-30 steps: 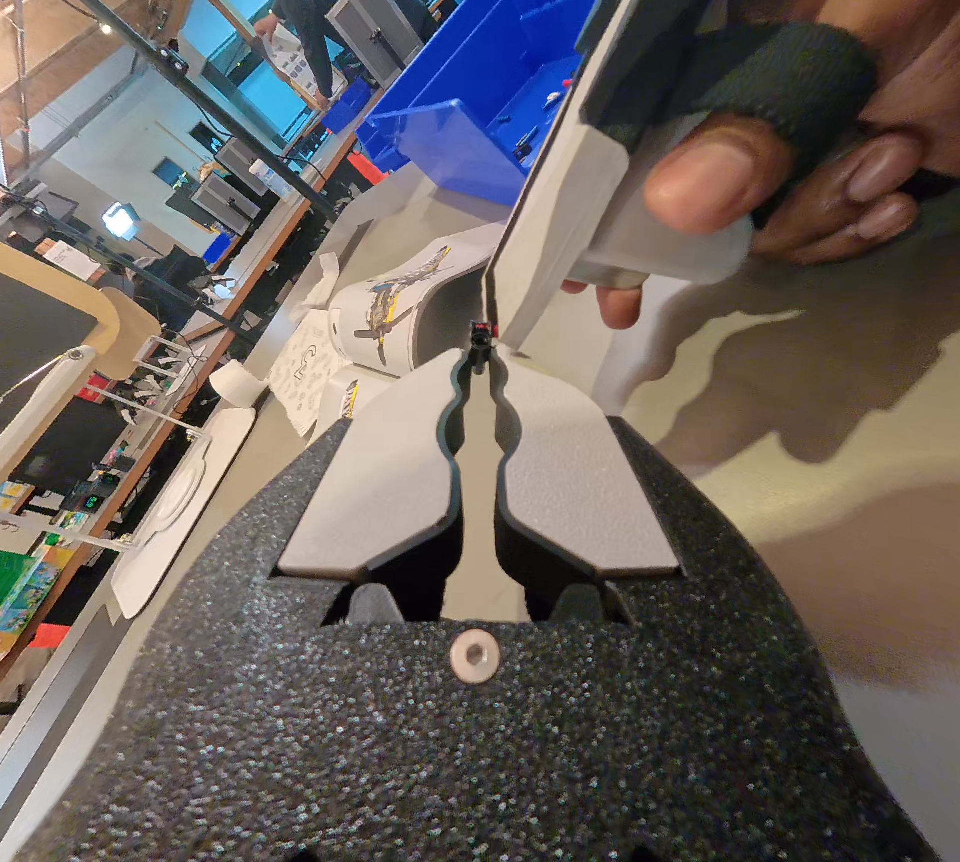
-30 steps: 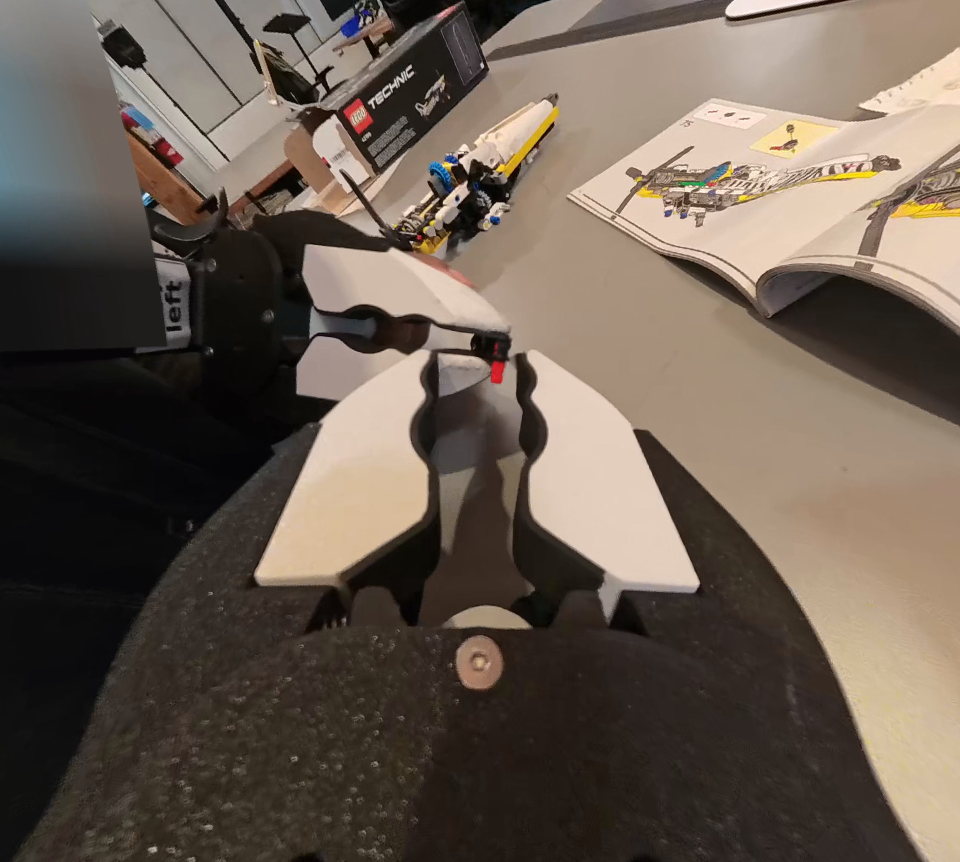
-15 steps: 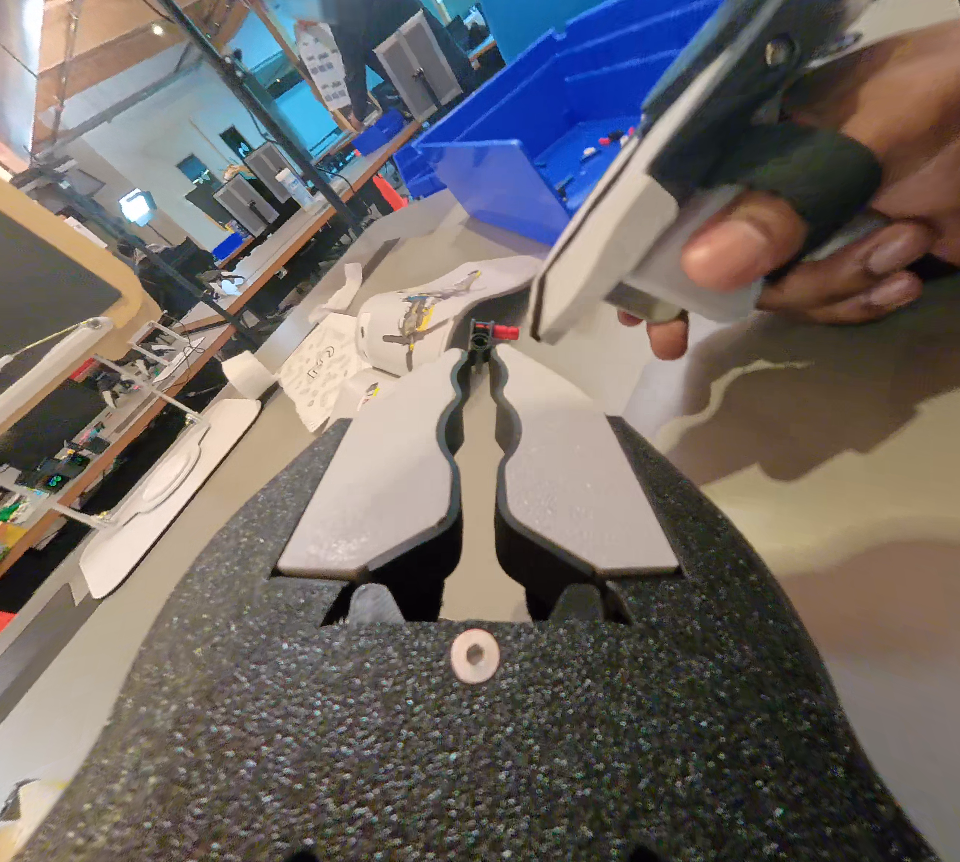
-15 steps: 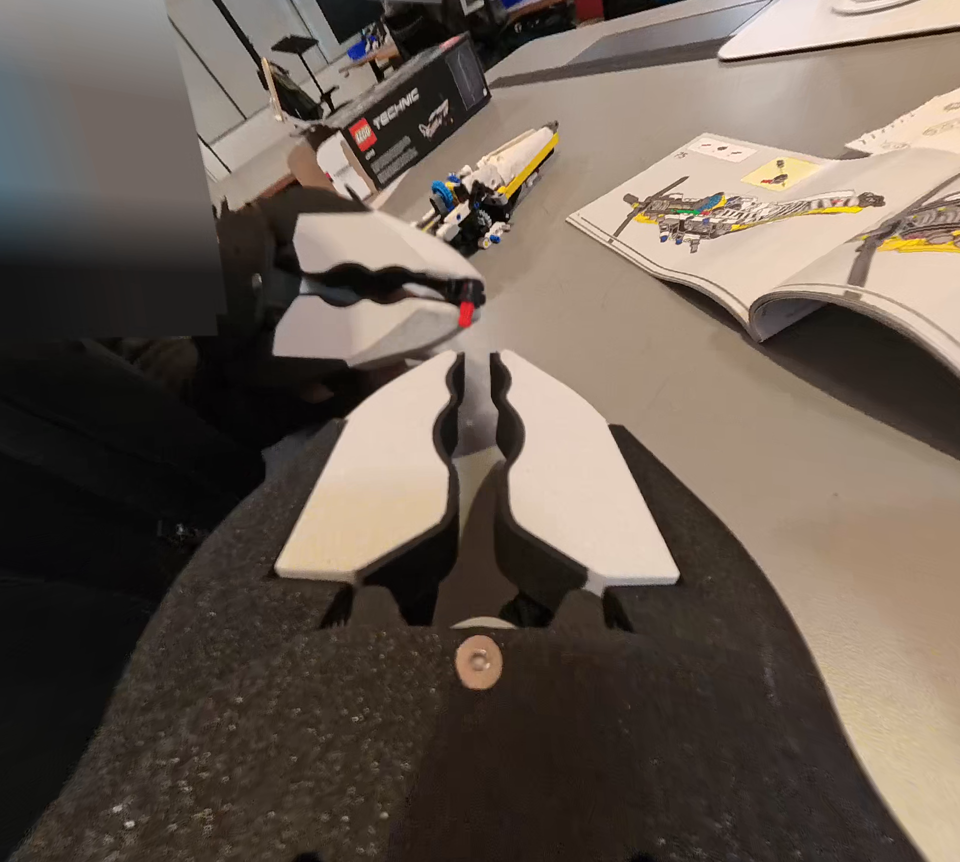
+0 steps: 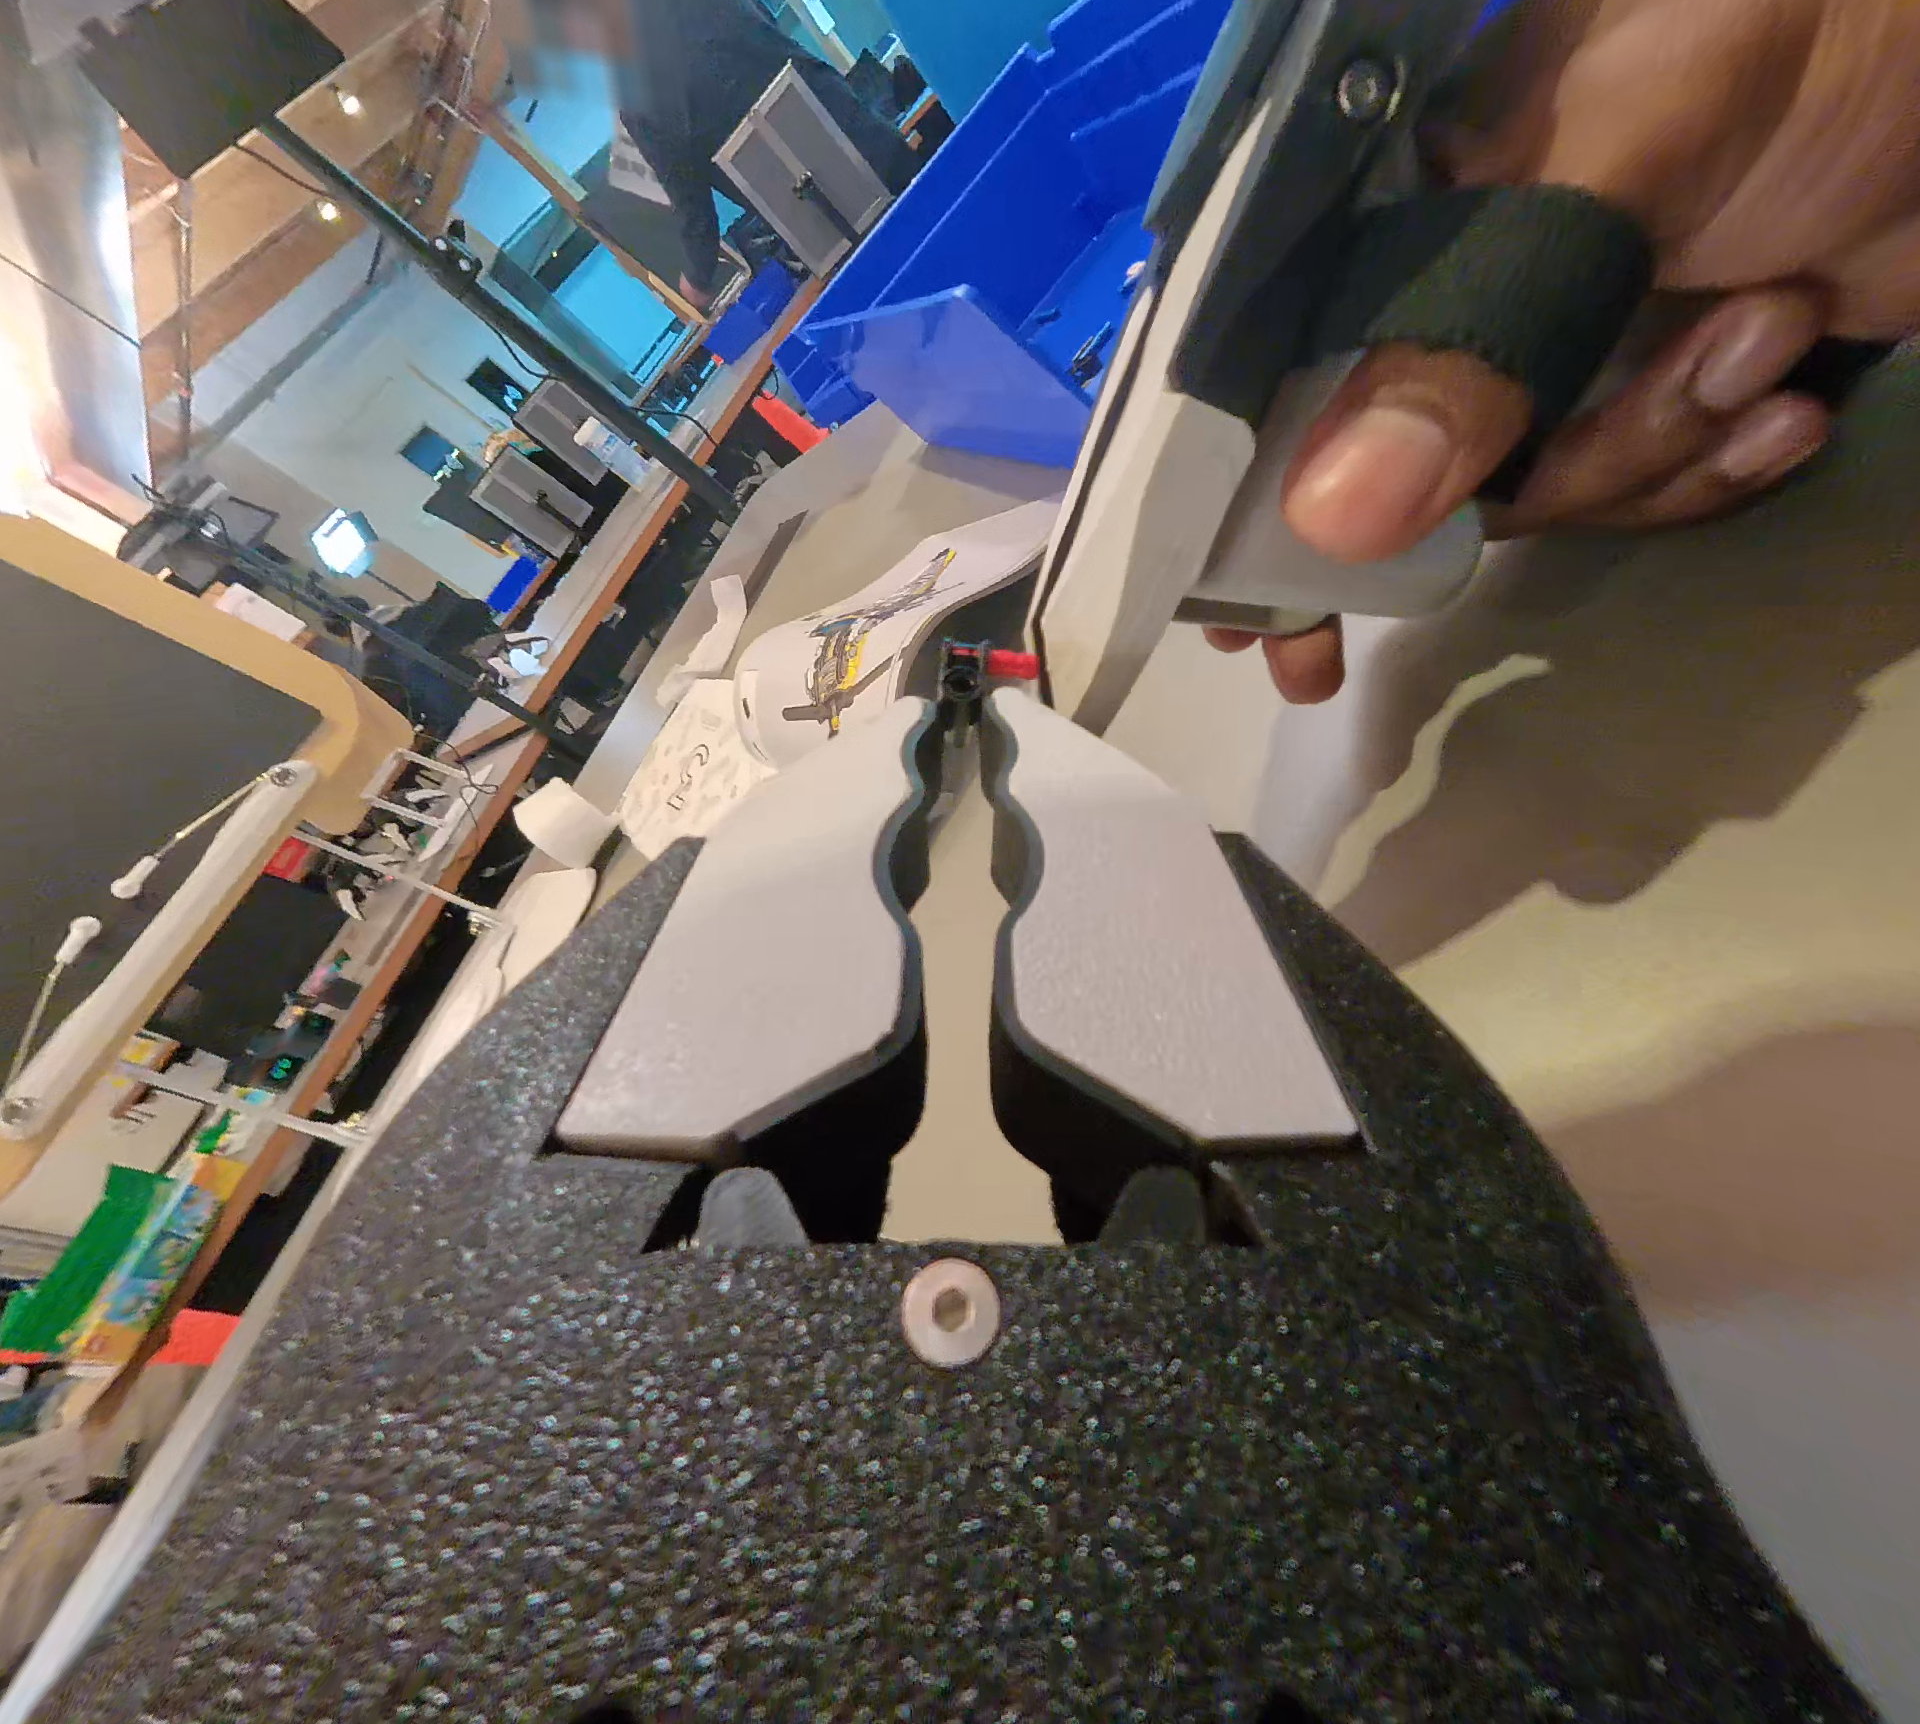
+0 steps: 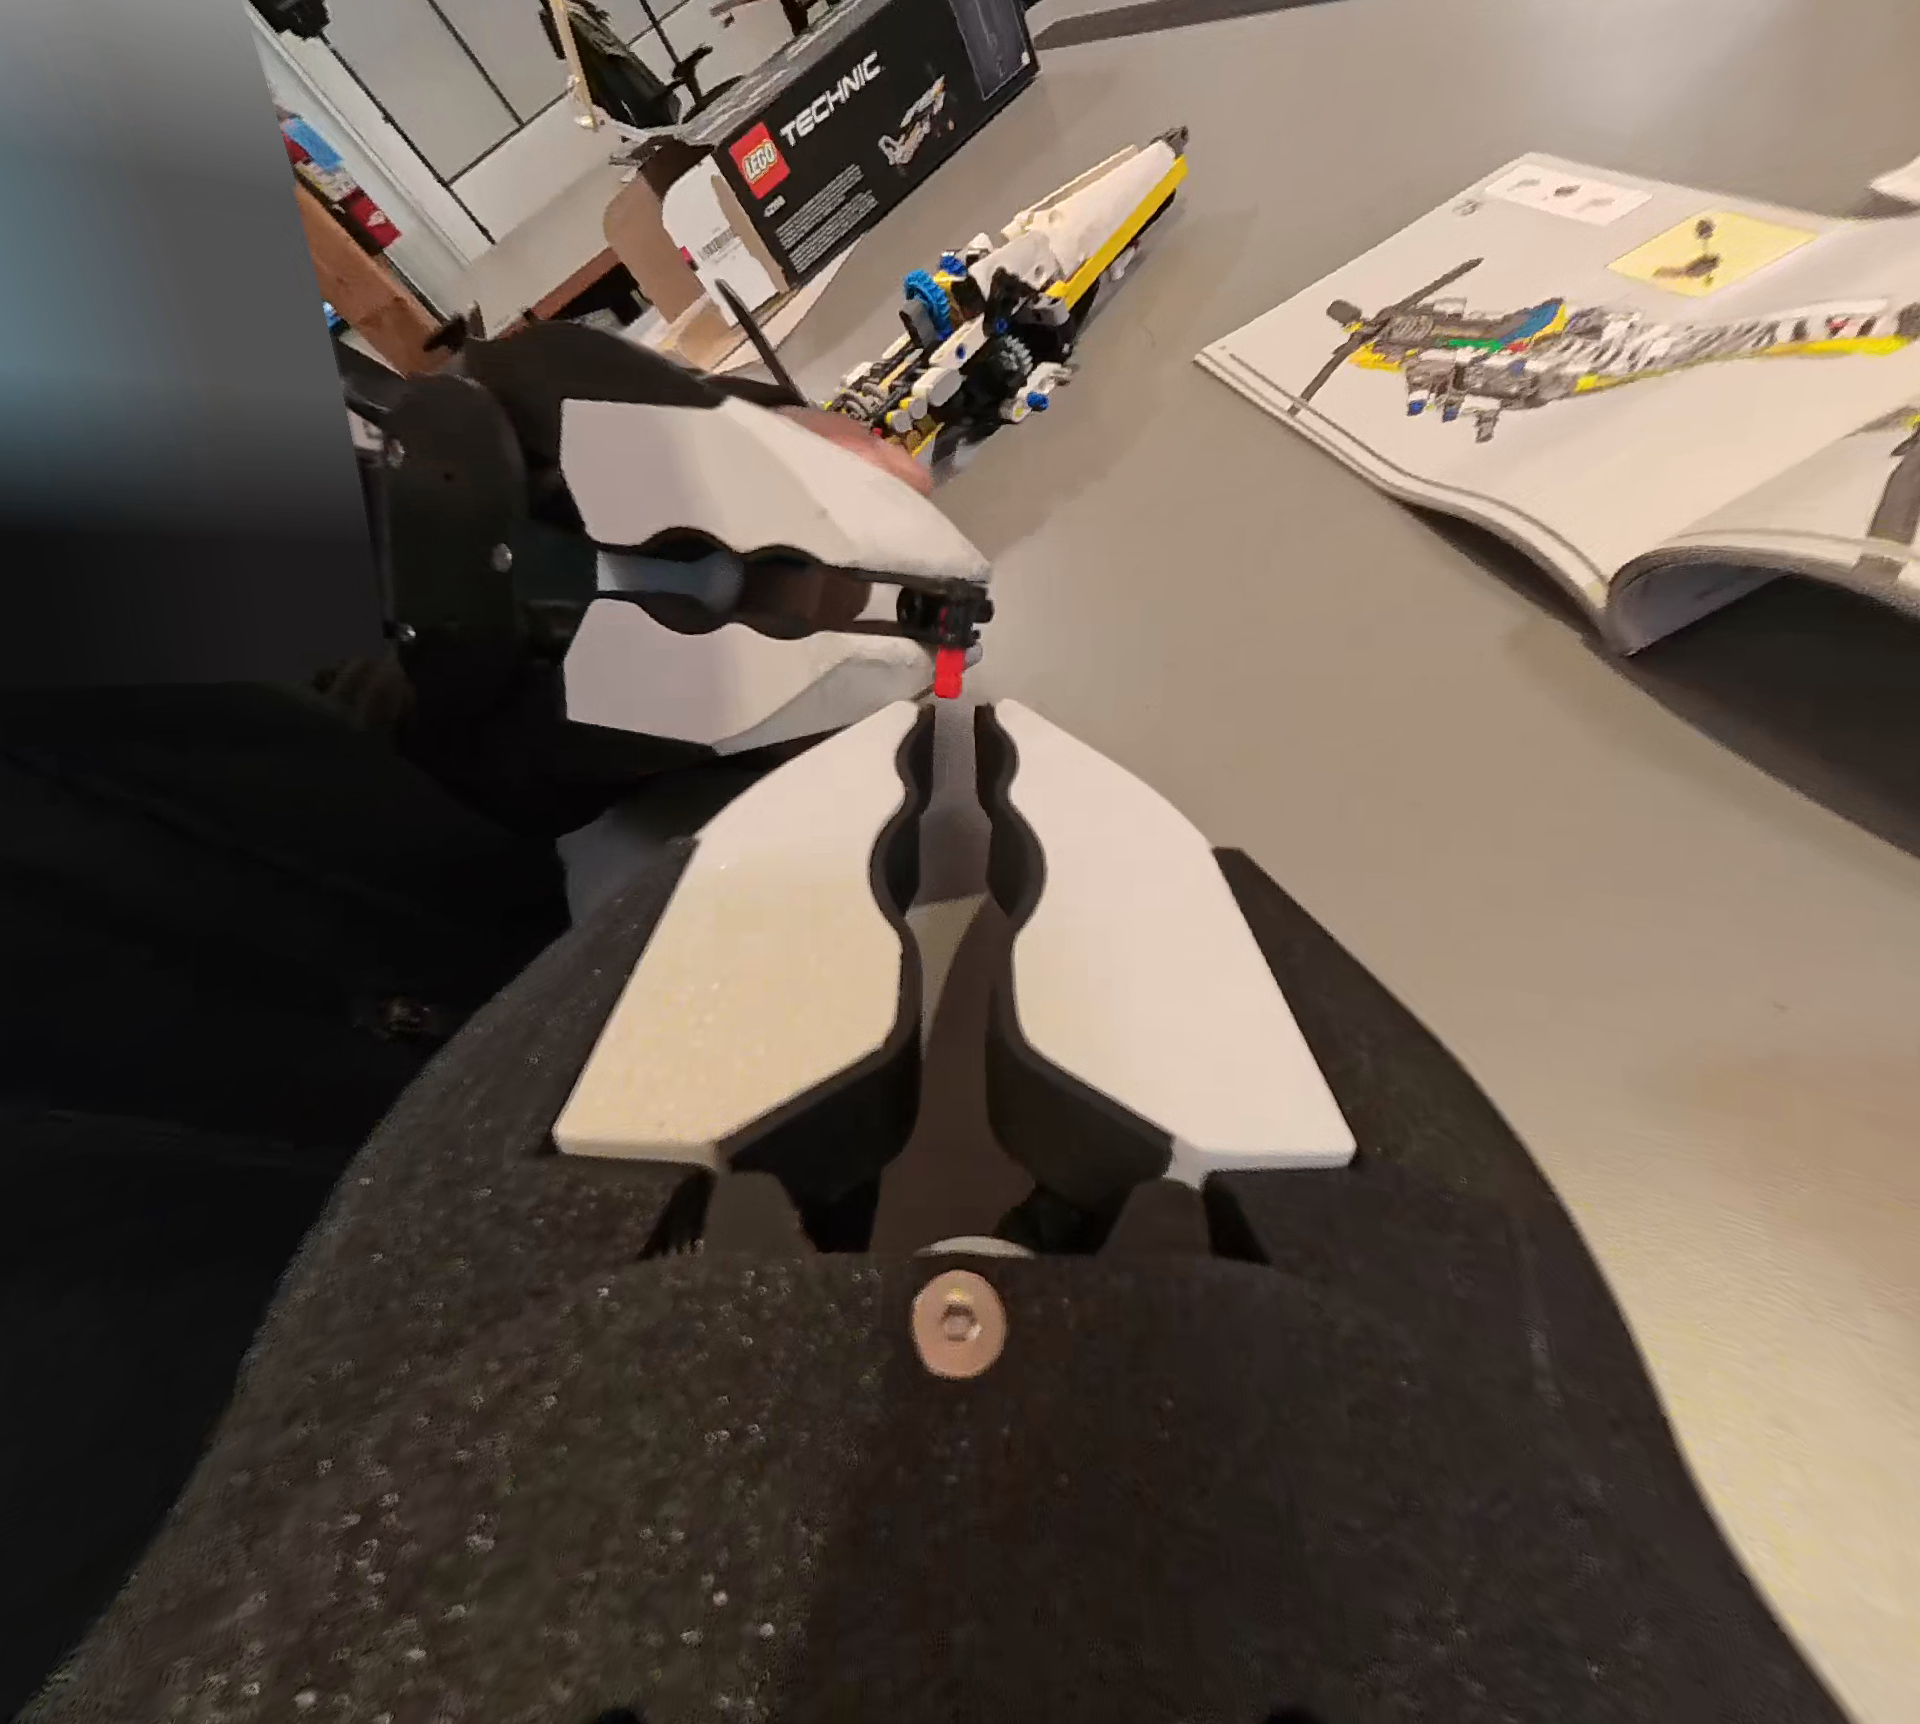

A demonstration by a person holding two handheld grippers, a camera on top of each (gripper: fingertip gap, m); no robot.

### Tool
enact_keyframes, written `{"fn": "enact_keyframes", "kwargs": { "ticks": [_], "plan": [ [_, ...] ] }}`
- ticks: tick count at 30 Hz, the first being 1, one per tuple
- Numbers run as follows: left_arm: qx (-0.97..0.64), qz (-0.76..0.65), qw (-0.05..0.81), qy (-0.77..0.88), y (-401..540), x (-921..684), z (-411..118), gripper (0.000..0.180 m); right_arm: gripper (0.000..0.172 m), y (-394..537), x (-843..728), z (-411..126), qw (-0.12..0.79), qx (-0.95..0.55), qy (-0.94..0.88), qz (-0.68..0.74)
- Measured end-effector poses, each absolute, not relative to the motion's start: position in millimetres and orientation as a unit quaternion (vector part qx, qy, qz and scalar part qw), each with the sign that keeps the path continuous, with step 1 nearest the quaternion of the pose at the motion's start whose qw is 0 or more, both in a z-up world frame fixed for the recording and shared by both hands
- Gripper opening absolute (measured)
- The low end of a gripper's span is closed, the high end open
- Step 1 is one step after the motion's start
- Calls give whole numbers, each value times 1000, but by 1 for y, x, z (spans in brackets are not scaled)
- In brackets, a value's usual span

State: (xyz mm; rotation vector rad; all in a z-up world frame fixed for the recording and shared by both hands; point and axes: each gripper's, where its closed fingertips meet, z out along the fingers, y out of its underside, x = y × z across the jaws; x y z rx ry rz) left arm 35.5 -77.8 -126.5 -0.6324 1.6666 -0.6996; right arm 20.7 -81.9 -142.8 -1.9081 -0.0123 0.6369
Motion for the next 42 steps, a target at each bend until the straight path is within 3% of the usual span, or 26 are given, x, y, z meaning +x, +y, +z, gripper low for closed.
{"fn": "enact_keyframes", "kwargs": {
  "ticks": [23, 28, 36, 42],
  "plan": [
    [-164, -246, 570, 767, -87, 27, -140, 8, 7, -92, 5, -152, 461, -814, -38, 350],
    [-142, -240, 551, 787, -91, 24, -149, 8, 3, -96, 2, -163, 399, -842, -29, 362],
    [-292, -304, 470, 776, -84, 31, -166, 8, 2, -93, 11, -176, 328, -862, 59, 382],
    [-347, -348, 420, 763, -83, 34, -169, 8, 2, -91, 15, -176, 327, -860, 77, 383]
  ]
}}
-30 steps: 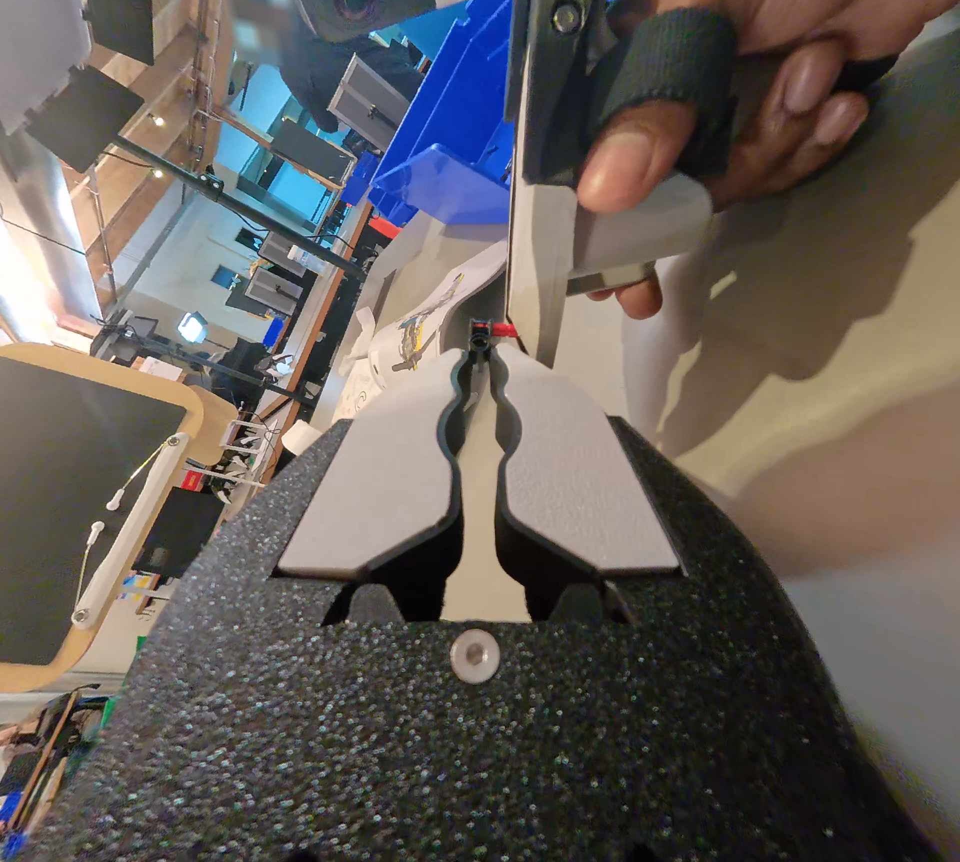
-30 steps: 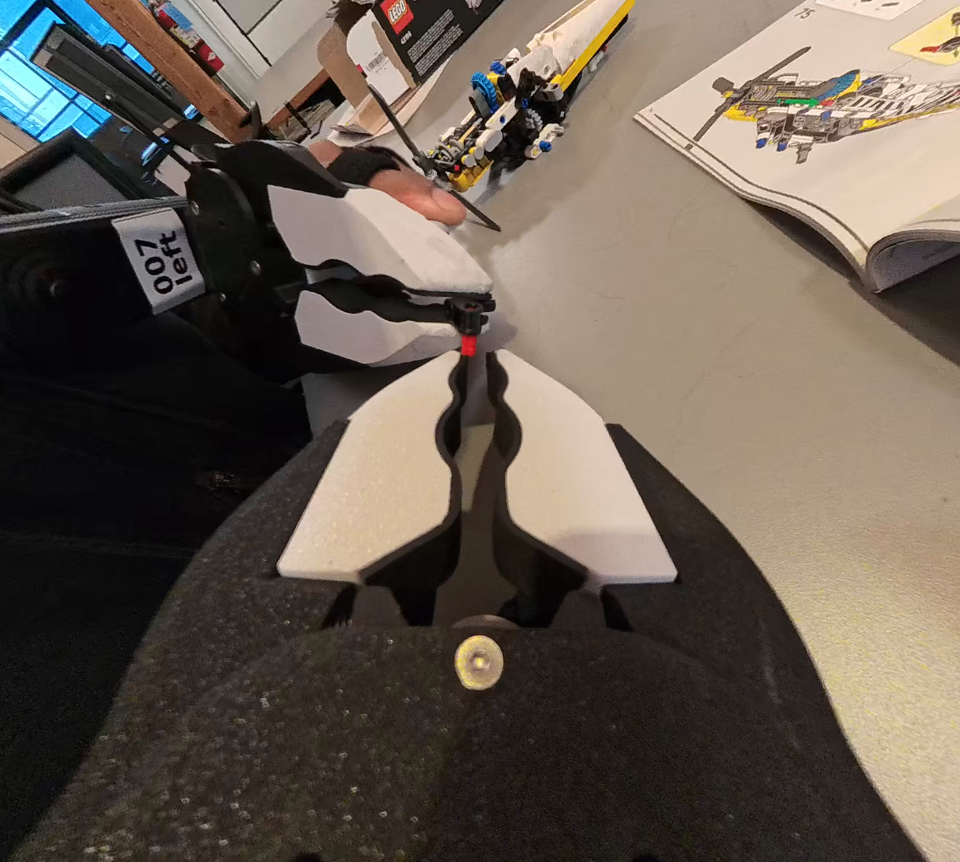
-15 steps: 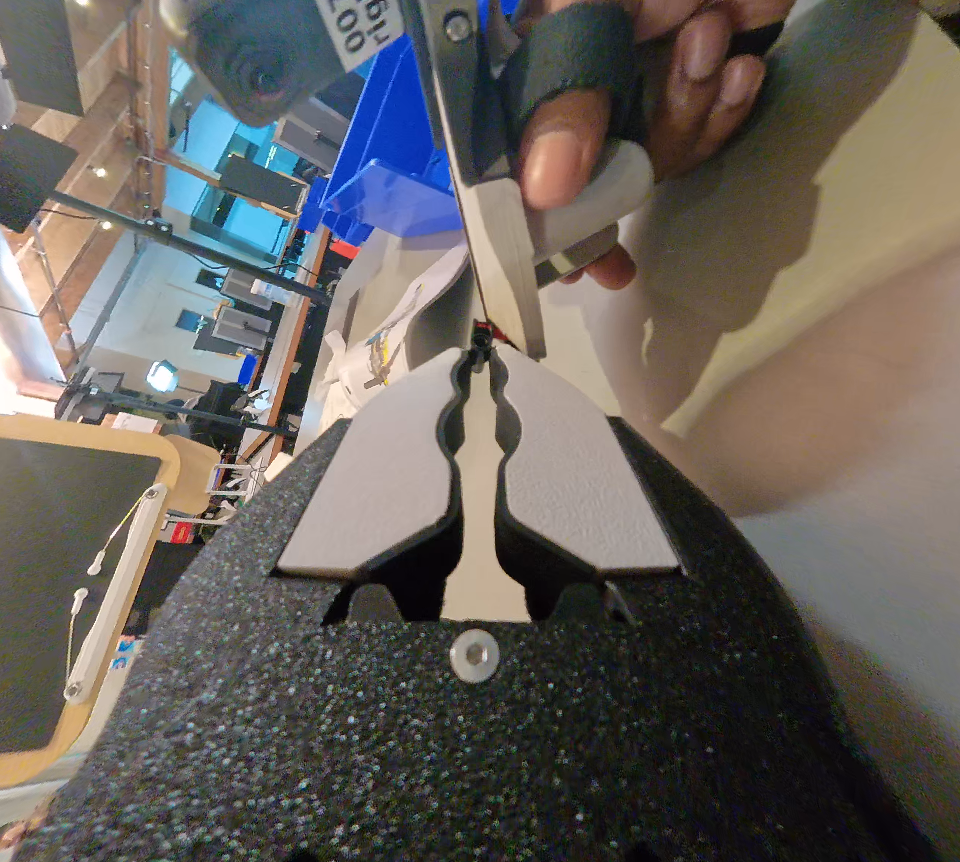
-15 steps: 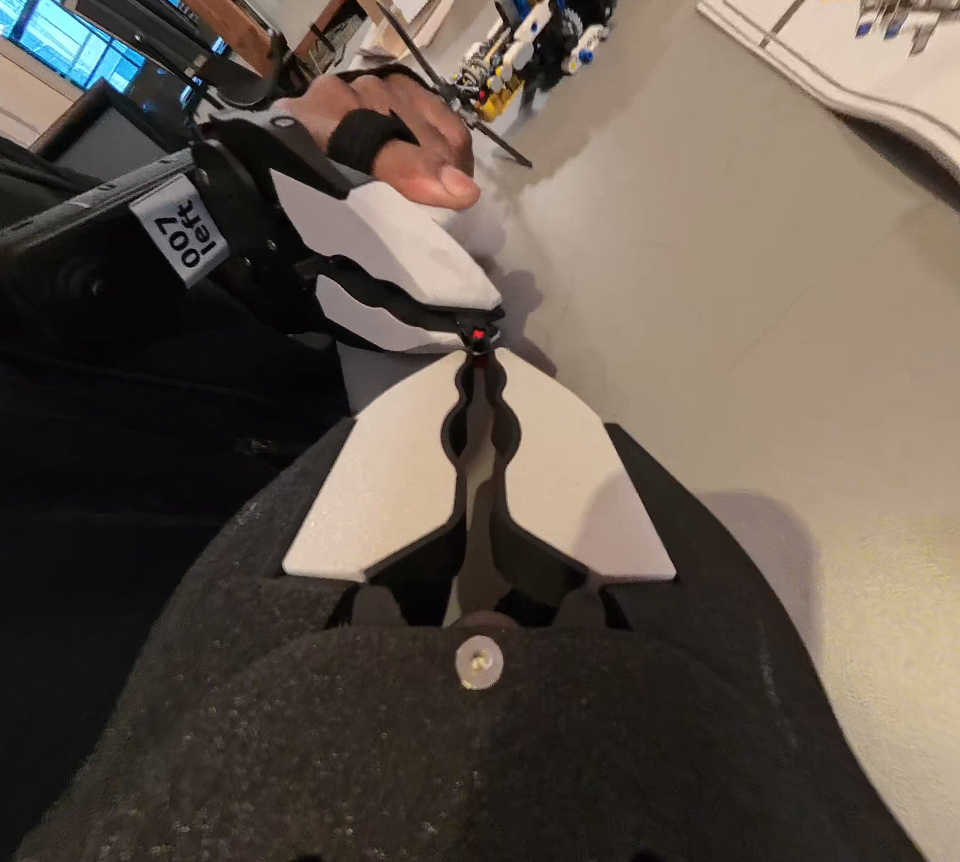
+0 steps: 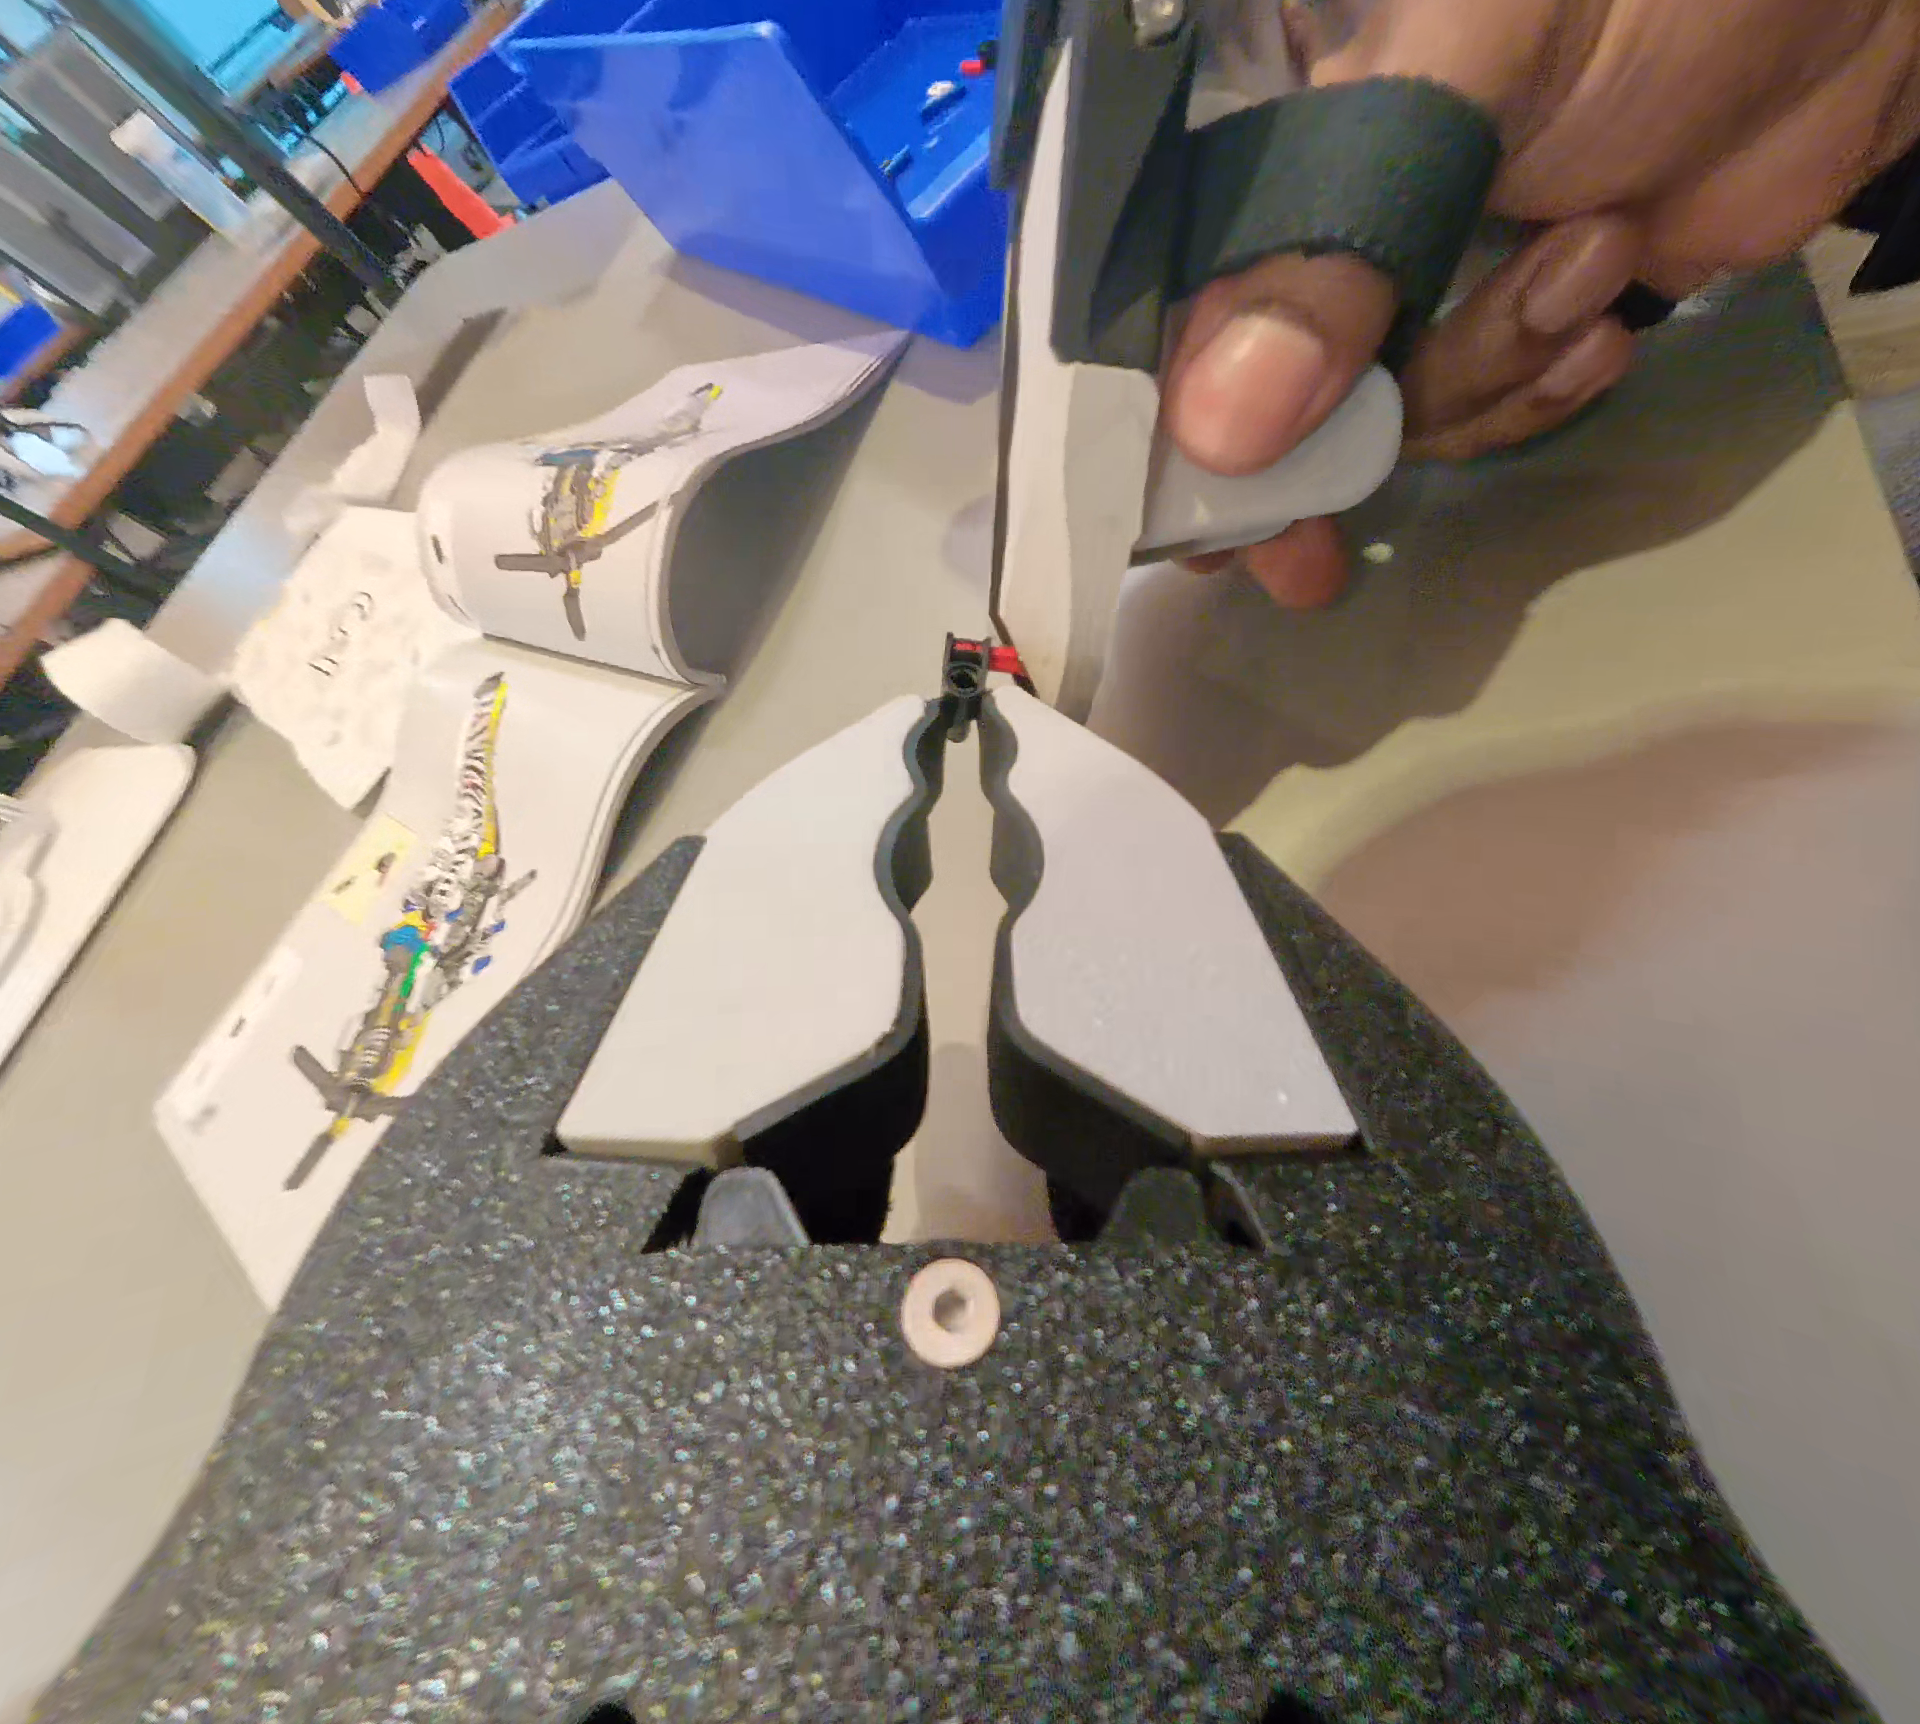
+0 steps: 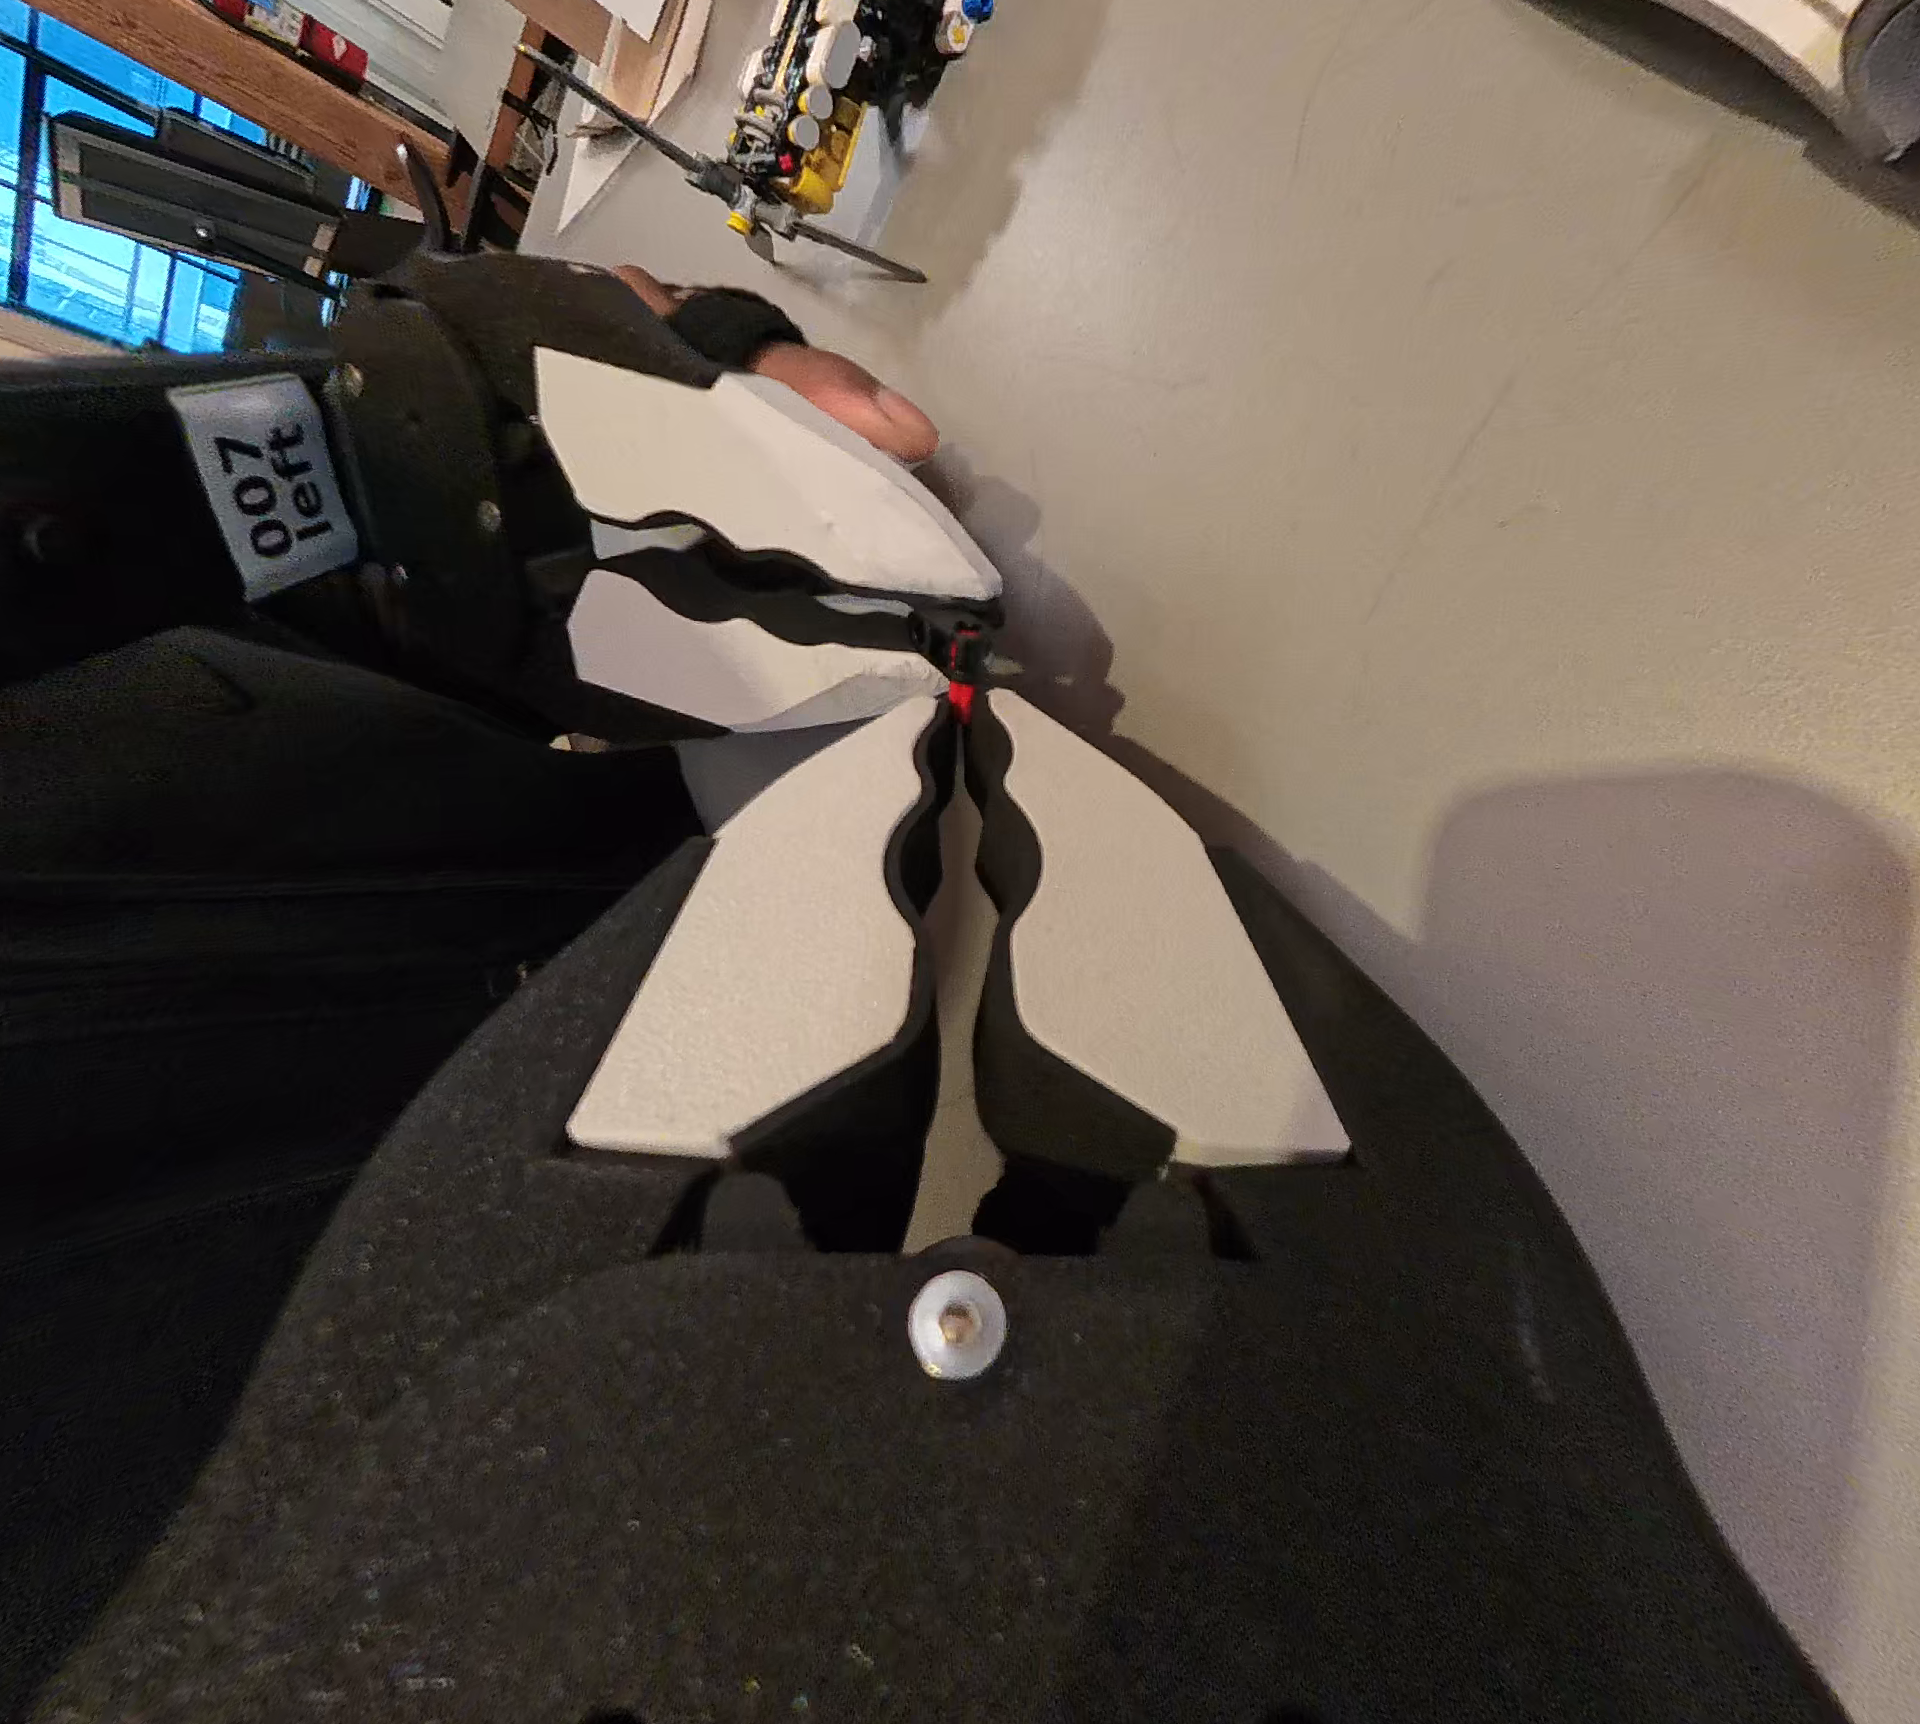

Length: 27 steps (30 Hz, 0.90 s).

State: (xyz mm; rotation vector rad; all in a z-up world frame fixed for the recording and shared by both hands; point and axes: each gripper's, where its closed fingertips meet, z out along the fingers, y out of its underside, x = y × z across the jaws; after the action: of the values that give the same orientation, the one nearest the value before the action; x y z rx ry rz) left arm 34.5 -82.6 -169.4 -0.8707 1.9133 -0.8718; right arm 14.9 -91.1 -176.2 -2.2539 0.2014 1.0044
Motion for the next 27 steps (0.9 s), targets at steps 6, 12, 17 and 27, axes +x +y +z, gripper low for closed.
{"fn": "enact_keyframes", "kwargs": {
  "ticks": [6, 12, 17, 27],
  "plan": [
    [-380, -364, 399, 751, -80, 36, -171, 8, 2, -89, 18, -177, 332, -865, 87, 367],
    [-403, -370, 388, 741, -76, 38, -170, 8, 2, -85, 21, -177, 347, -868, 106, 340],
    [-417, -365, 380, 741, -74, 40, -173, 8, 2, -84, 25, -180, 355, -880, 114, 294],
    [-521, -375, 395, 657, -19, 38, -164, 7, 0, -103, 46, -193, 334, -892, 180, 248]
  ]
}}
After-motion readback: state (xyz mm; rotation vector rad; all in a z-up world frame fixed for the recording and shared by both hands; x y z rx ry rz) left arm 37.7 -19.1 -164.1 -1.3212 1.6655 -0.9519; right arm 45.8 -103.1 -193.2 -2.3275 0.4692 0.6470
